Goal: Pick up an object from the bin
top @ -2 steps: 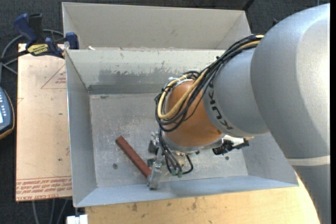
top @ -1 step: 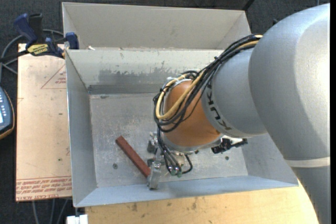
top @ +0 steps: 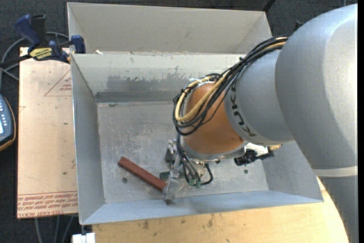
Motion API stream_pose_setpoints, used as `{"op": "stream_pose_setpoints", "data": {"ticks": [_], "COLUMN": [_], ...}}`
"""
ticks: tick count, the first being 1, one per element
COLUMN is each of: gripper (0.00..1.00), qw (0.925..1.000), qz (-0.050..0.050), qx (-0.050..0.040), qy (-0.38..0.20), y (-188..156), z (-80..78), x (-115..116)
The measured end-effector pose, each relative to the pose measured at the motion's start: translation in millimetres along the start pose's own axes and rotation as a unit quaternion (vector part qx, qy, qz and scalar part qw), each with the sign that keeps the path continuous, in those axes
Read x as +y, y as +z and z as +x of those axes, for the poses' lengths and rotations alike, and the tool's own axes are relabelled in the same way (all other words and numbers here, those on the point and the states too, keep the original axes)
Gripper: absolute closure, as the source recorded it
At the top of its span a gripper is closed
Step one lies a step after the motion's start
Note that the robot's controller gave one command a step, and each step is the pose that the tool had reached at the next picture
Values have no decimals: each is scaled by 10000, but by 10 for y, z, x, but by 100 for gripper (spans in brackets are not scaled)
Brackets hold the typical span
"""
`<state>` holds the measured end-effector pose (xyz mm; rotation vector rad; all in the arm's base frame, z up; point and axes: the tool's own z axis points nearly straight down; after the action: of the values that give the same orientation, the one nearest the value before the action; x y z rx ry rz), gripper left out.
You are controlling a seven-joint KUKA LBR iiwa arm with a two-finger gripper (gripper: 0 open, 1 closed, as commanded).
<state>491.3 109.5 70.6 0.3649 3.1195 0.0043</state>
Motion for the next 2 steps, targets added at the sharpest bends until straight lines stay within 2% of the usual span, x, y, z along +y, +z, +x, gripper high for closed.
{"op": "stream_pose_setpoints", "data": {"ticks": [1, 2], "gripper": [0, 0], "qw": [9990, 9995], "qz": [2, 19], "qx": [-5, 3], "qy": [-436, -315], "y": [0, -1], "z": [-11, -133], "x": [-83, -705]}}
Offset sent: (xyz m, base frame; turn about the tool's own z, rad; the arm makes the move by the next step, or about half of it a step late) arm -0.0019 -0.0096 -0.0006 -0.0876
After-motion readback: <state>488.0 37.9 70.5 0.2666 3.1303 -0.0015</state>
